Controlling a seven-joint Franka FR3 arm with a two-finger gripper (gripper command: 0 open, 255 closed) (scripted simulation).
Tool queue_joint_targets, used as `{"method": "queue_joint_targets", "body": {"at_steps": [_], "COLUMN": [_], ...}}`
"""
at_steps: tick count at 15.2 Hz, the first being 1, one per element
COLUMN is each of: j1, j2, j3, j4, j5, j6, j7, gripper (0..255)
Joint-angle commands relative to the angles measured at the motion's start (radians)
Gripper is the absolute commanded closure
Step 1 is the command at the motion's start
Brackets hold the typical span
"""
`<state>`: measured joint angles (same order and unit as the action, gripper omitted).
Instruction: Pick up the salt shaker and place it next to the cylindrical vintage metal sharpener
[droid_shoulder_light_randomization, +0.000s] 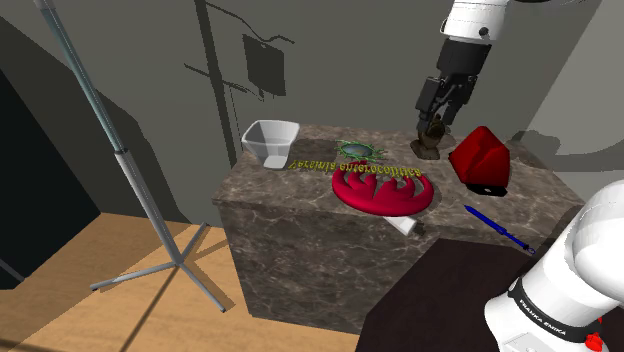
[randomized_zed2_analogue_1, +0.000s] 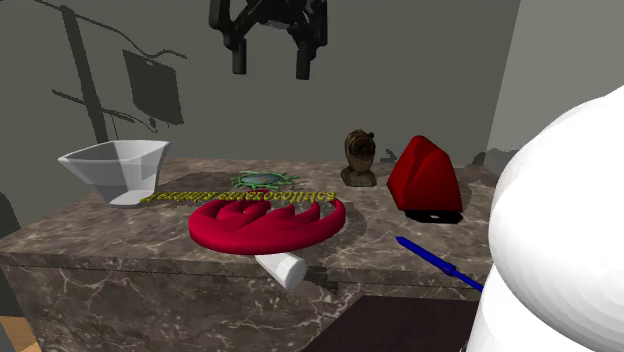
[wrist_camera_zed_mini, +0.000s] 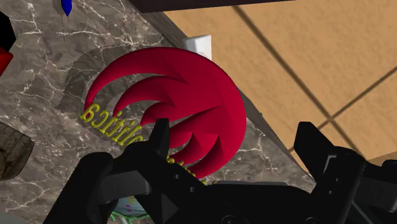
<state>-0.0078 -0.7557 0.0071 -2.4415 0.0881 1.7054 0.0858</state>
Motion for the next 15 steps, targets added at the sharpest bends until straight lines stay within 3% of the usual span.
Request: {"method": "queue_joint_targets", "body": {"at_steps": [1, 8, 15], "j1": [0.000, -0.007, -0.031], "j2": [0.000, 0.010, 0.121], "j3": [0.000, 0.121, 0.253], "j4": [0.000, -0.217, -0.379], "j5": [0.000, -0.039, -0.094], "j6": [0.000, 0.213, 0.454], "j7": [0.000, 0.117, 0.267], "gripper": [0, 0, 0]}}
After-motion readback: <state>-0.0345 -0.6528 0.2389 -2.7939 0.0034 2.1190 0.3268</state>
